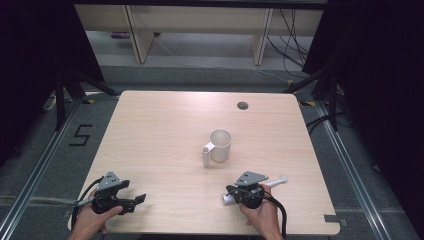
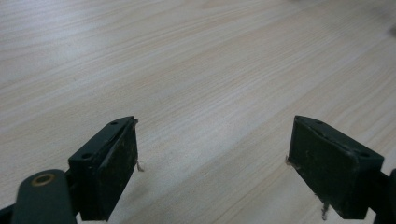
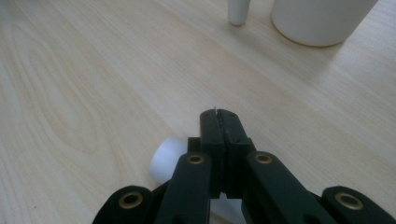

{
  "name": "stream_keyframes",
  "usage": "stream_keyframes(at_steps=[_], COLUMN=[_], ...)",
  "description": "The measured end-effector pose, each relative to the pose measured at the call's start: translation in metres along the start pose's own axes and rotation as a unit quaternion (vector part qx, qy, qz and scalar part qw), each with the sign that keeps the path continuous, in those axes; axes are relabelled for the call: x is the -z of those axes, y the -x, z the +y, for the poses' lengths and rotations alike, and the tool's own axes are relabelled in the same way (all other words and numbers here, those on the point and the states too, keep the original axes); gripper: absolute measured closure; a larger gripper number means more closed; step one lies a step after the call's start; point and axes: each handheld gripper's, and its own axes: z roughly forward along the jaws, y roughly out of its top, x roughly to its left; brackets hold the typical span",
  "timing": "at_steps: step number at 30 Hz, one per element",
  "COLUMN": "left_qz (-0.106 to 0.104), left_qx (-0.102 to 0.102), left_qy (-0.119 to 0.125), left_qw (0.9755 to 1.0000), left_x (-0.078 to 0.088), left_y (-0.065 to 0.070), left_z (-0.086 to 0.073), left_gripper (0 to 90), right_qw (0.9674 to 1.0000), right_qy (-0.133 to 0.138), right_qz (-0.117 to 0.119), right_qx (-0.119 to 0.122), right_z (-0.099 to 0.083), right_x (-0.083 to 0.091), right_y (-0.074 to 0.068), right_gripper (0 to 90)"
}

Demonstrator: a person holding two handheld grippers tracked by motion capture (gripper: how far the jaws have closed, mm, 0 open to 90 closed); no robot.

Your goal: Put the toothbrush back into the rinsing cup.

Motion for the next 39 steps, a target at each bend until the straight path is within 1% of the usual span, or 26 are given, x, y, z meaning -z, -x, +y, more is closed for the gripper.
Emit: stream_keyframes(at_steps=[2, 3, 4, 5, 6, 7, 8, 9, 10, 11, 12, 14, 18, 19, 22, 23, 25, 26, 27, 28, 30, 32, 34, 35, 36, 39], left_qz=[0.000, 0.000, 0.000, -0.001, 0.000, 0.000, 0.001, 0.003, 0.001, 0.002, 0.002, 0.000, 0.000, 0.000, 0.000, 0.000, -0.001, -0.001, -0.001, 0.000, 0.000, -0.001, 0.000, 0.000, 0.000, -0.001], left_qx=[0.001, 0.004, -0.002, 0.004, 0.004, 0.005, 0.004, -0.011, 0.002, 0.005, 0.005, 0.000, 0.001, 0.001, 0.004, 0.004, 0.004, 0.004, 0.004, 0.004, 0.005, 0.003, 0.001, 0.001, 0.000, -0.002], left_qy=[-0.007, -0.002, -0.003, 0.003, 0.000, -0.002, 0.000, -0.009, 0.000, 0.003, 0.003, -0.006, -0.006, -0.006, -0.003, -0.003, 0.001, 0.001, 0.001, 0.000, -0.003, 0.000, 0.000, 0.000, 0.000, -0.002], left_qw=[1.0000, 1.0000, 1.0000, 1.0000, 1.0000, 1.0000, 1.0000, 0.9999, 1.0000, 1.0000, 1.0000, 1.0000, 1.0000, 1.0000, 1.0000, 1.0000, 1.0000, 1.0000, 1.0000, 1.0000, 1.0000, 1.0000, 1.0000, 1.0000, 1.0000, 1.0000], left_x=[0.002, 0.001, 0.002, 0.001, 0.001, 0.002, 0.002, 0.003, 0.002, 0.001, 0.001, 0.003, 0.002, 0.002, 0.002, 0.002, 0.001, 0.001, 0.001, 0.001, 0.001, 0.001, 0.001, 0.000, 0.000, 0.001], left_y=[0.000, 0.000, -0.001, 0.000, 0.000, 0.001, 0.001, -0.001, 0.001, 0.001, 0.001, 0.000, 0.000, 0.000, 0.001, 0.001, 0.000, 0.001, 0.001, 0.001, 0.001, 0.000, 0.000, 0.000, 0.000, 0.000], left_z=[0.001, 0.001, 0.000, 0.000, 0.001, 0.001, 0.001, 0.001, 0.001, 0.001, 0.001, 0.001, 0.001, 0.001, 0.001, 0.001, 0.001, 0.001, 0.001, 0.001, 0.001, 0.001, 0.001, 0.001, 0.001, 0.001], left_gripper=[15.2, 15.2, 15.2, 15.2, 15.2, 15.2, 15.2, 15.2, 15.2, 15.2, 15.2, 15.2, 15.2, 15.2, 15.2, 15.2, 15.2, 15.2, 15.2, 15.2, 15.2, 15.2, 15.2, 15.2, 15.2, 15.2], right_qw=[1.0000, 0.9999, 0.9999, 0.9999, 0.9999, 0.9998, 0.9998, 0.9999, 0.9998, 0.9997, 0.9997, 0.9996, 0.9997, 0.9993, 0.9993, 0.9993, 0.9994, 0.9995, 0.9993, 0.9995, 0.9995, 0.9994, 0.9994, 0.9995, 0.9993, 0.9991], right_qy=[-0.004, -0.006, -0.006, -0.009, -0.010, -0.014, -0.014, -0.008, -0.016, -0.023, -0.023, -0.026, -0.021, -0.032, -0.032, -0.033, -0.027, -0.028, -0.034, -0.029, -0.029, -0.031, -0.030, -0.030, -0.032, -0.039], right_qz=[0.003, 0.009, 0.009, 0.005, 0.003, 0.011, 0.011, 0.013, 0.012, 0.010, 0.010, 0.014, 0.015, 0.015, 0.018, 0.014, 0.021, 0.017, 0.013, 0.015, 0.014, 0.013, 0.012, 0.006, 0.010, 0.010], right_qx=[-0.002, 0.002, 0.002, -0.009, -0.006, 0.004, 0.004, 0.008, -0.001, -0.001, -0.001, -0.005, -0.004, -0.005, -0.004, -0.006, 0.005, -0.005, -0.007, 0.005, 0.003, -0.008, -0.007, -0.012, -0.016, -0.015], right_z=[-0.002, -0.006, -0.006, -0.008, -0.010, -0.013, -0.013, -0.015, -0.016, -0.017, -0.017, -0.017, -0.022, -0.023, -0.025, -0.026, -0.028, -0.029, -0.030, -0.031, -0.034, -0.037, -0.040, -0.041, -0.042, -0.045], right_x=[0.001, 0.002, 0.002, 0.004, 0.005, 0.008, 0.008, 0.009, 0.012, 0.015, 0.015, 0.017, 0.019, 0.023, 0.025, 0.027, 0.028, 0.030, 0.032, 0.033, 0.036, 0.039, 0.042, 0.043, 0.045, 0.050], right_y=[-0.001, 0.000, 0.000, -0.003, -0.003, -0.002, -0.002, -0.002, -0.003, -0.003, -0.003, -0.004, -0.004, -0.005, -0.005, -0.005, -0.004, -0.005, -0.005, -0.004, -0.003, -0.004, -0.002, -0.002, -0.002, 0.000], right_gripper=[90.0, 90.0, 90.0, 90.0, 90.0, 90.0, 90.0, 90.0, 90.0, 90.0, 90.0, 90.0, 90.0, 90.0, 90.0, 90.0, 90.0, 90.0, 90.0, 90.0, 90.0, 90.0, 90.0, 90.0, 90.0, 90.0])
